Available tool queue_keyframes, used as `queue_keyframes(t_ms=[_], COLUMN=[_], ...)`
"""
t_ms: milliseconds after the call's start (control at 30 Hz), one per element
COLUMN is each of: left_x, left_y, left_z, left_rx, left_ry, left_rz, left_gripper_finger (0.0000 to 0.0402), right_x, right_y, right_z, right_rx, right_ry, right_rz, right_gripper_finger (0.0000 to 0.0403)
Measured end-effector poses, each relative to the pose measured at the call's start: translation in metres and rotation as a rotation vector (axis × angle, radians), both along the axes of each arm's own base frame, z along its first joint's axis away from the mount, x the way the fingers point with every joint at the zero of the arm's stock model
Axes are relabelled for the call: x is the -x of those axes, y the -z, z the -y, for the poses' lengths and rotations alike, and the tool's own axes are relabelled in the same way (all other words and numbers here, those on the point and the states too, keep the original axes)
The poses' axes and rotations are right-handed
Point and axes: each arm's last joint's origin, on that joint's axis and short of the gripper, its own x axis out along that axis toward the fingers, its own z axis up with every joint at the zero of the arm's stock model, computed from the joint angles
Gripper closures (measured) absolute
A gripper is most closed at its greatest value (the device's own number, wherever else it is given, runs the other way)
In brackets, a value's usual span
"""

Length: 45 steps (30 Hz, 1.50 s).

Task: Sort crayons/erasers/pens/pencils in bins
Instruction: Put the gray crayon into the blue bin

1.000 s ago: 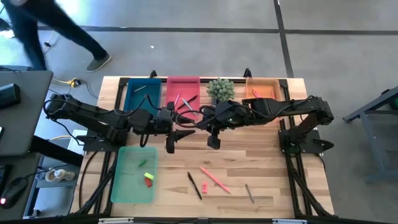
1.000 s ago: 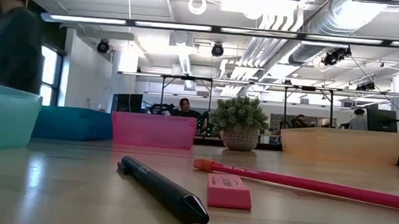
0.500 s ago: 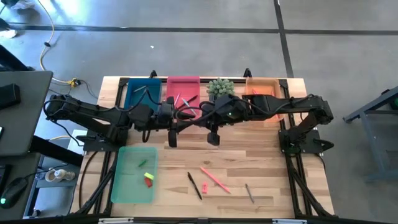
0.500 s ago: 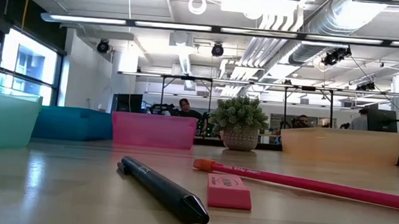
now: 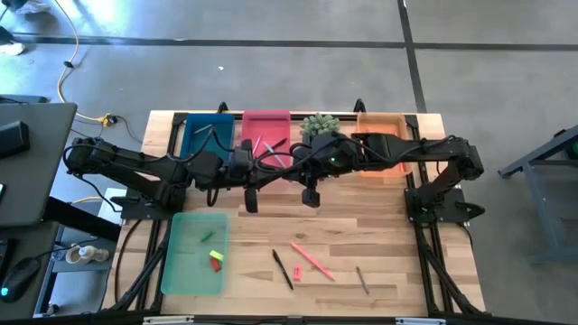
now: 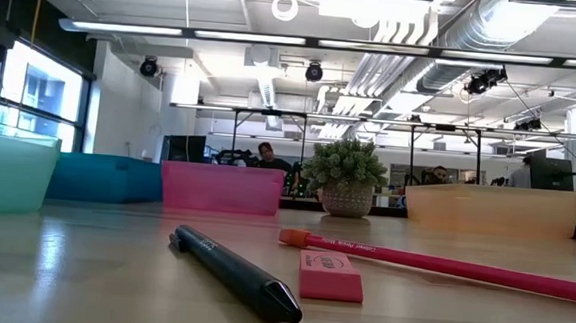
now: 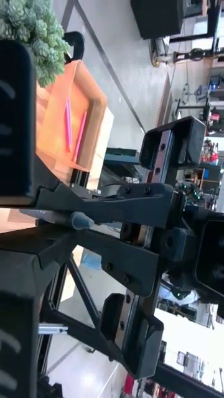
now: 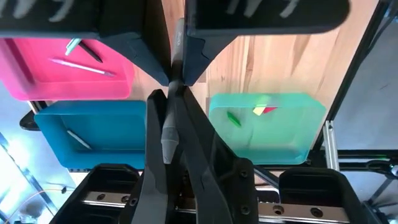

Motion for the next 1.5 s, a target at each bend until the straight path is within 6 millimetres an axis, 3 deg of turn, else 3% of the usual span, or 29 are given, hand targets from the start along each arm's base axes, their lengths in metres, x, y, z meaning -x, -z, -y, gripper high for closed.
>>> queue_keyframes(t_ms=[267, 533, 800, 1167, 1500], left_x=[0.001, 0.007, 0.029, 0.088, 0.128], left_y=[0.003, 0.024, 0.053, 0.051, 0.071], left_z=[-0.001, -0.012, -0.049, -0.094, -0.125], left_rx=[-0.003, -0.021, 0.113, 0.261, 0.473], left_ry=[-0.049, -0.269, -0.474, -0.671, -0.737], left_rz=[-0.033, -0.246, -0.542, -0.723, -0.965], left_gripper_finger=[0.0382, 0.0383, 0.0383, 0.0383, 0.0383], right_x=[0.0, 0.006, 0.009, 0.009, 0.007], right_y=[0.0, 0.009, 0.013, 0.016, 0.032], right_z=[0.008, 0.022, 0.033, 0.033, 0.032], right_rx=[0.007, 0.044, 0.05, -0.014, -0.186], right_ry=[0.018, 0.033, 0.058, 0.123, 0.325], right_rz=[-0.005, -0.119, -0.171, -0.178, -0.194], right_gripper_finger=[0.0309, 0.0238, 0.0231, 0.0231, 0.0231])
